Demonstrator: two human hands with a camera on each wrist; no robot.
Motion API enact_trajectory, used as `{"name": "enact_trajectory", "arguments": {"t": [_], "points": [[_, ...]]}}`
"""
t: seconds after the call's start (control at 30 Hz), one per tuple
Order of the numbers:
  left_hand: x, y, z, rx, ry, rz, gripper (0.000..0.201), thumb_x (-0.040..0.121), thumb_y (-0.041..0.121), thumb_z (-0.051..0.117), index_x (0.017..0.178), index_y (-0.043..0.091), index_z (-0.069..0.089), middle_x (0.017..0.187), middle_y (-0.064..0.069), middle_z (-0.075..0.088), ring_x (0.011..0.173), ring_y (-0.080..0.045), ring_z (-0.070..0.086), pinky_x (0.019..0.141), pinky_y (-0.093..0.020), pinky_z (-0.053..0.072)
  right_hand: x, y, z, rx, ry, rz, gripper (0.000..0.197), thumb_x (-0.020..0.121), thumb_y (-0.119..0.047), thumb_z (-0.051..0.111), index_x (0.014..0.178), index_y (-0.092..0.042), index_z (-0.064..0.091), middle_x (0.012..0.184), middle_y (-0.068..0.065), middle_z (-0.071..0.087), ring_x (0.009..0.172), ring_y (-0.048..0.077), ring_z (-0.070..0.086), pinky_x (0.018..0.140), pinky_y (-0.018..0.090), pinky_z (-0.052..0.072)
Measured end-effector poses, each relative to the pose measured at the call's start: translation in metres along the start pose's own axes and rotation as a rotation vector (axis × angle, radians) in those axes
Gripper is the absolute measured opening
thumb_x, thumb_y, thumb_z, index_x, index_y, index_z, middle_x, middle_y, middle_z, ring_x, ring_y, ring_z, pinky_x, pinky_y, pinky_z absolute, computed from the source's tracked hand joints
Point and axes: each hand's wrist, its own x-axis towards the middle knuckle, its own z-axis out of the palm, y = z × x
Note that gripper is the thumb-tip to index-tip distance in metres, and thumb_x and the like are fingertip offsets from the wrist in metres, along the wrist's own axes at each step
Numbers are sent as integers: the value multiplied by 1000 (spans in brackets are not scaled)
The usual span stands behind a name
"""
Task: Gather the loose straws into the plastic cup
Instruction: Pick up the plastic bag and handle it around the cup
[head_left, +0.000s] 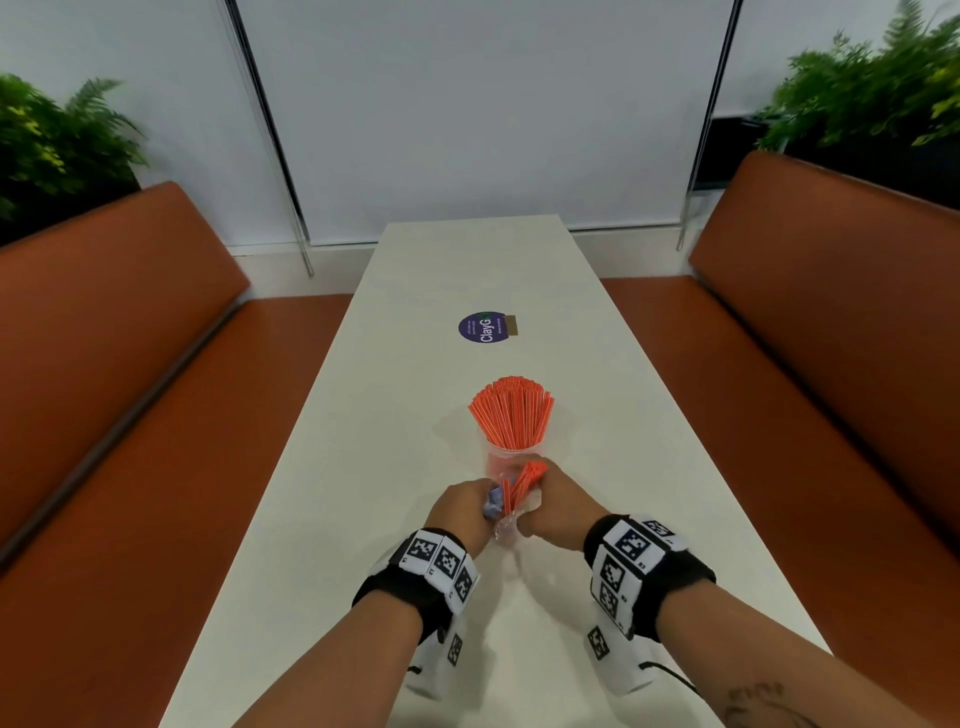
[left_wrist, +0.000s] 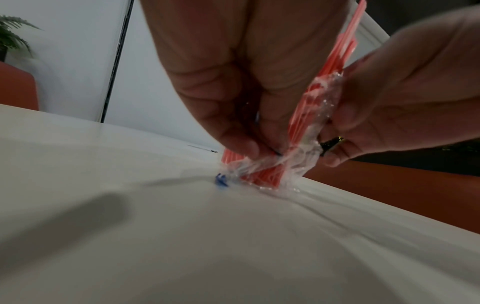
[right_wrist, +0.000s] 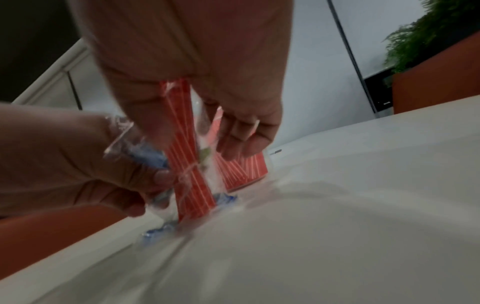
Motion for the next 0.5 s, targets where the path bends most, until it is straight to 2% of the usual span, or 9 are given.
{"name": "enact_trajectory", "arguments": {"t": [0.03, 0.1, 0.13, 0.2, 0.23, 0.3, 0.4, 0.43, 0.5], "points": [[1, 0, 0, 14, 3, 1, 23, 89, 13, 54, 109, 8, 64, 109, -14, 70, 101, -29, 64, 87, -31, 48, 0, 2, -1, 65, -36, -14, 55, 74, 8, 68, 126, 4, 49, 122, 24, 56, 114, 35, 55, 80, 26, 47], [2, 2, 0, 19, -14, -7, 23, 89, 12, 52, 108, 6, 64, 108, -14, 70, 100, -29, 64, 85, -31, 49, 3, 8, 1, 150, -36, -40, 66, 71, -2, 77, 129, -15, 48, 126, 7, 56, 115, 20, 55, 81, 14, 44], [2, 3, 0, 17, -27, -5, 23, 90, 12, 50, 107, 6, 64, 107, -14, 70, 98, -29, 65, 82, -30, 49, 4, 10, 4, 194, -6, -53, 59, 71, -7, 78, 123, -22, 53, 122, 1, 58, 111, 14, 56, 80, 10, 42], [2, 5, 0, 26, -50, -12, 24, 90, 11, 47, 104, 4, 64, 105, -15, 70, 92, -29, 64, 76, -29, 46, 6, 13, 11, 271, 74, -55, 31, 75, -10, 76, 95, -29, 64, 100, -6, 65, 93, 8, 61, 76, 12, 44], [4, 4, 0, 26, -66, -18, 24, 90, 11, 46, 103, 3, 65, 104, -16, 70, 90, -29, 64, 74, -29, 45, 6, 13, 13, 296, 112, -56, 23, 77, -9, 74, 83, -29, 65, 88, -6, 67, 83, 7, 63, 74, 15, 46], [6, 2, 0, 7, -108, -24, 21, 88, 12, 50, 101, 4, 65, 103, -15, 70, 94, -31, 64, 80, -33, 48, 7, 13, 15, 316, 174, -50, 17, 81, -11, 71, 72, -23, 64, 77, 3, 66, 72, 13, 61, 72, 19, 48], [6, -2, 1, -49, -232, 21, 21, 78, 16, 67, 98, 10, 65, 100, -10, 70, 96, -29, 65, 91, -37, 52, 9, 10, 15, 355, 227, -31, 12, 87, -17, 64, 75, -19, 65, 79, 7, 68, 75, 20, 62, 73, 21, 49], [6, -4, 3, -64, -269, 40, 24, 75, 17, 72, 97, 15, 62, 97, -6, 68, 93, -25, 64, 93, -36, 51, 10, 8, 14, 382, 239, -25, 12, 89, -19, 62, 78, -18, 67, 77, 4, 69, 74, 18, 64, 74, 22, 49], [5, -4, 4, -6, -312, 48, 30, 74, 25, 74, 96, 24, 53, 87, 2, 64, 85, -16, 60, 89, -29, 51, 10, 2, 11, 432, 257, -16, 17, 91, -21, 58, 87, -10, 70, 74, -3, 69, 71, 10, 64, 74, 22, 48]]}}
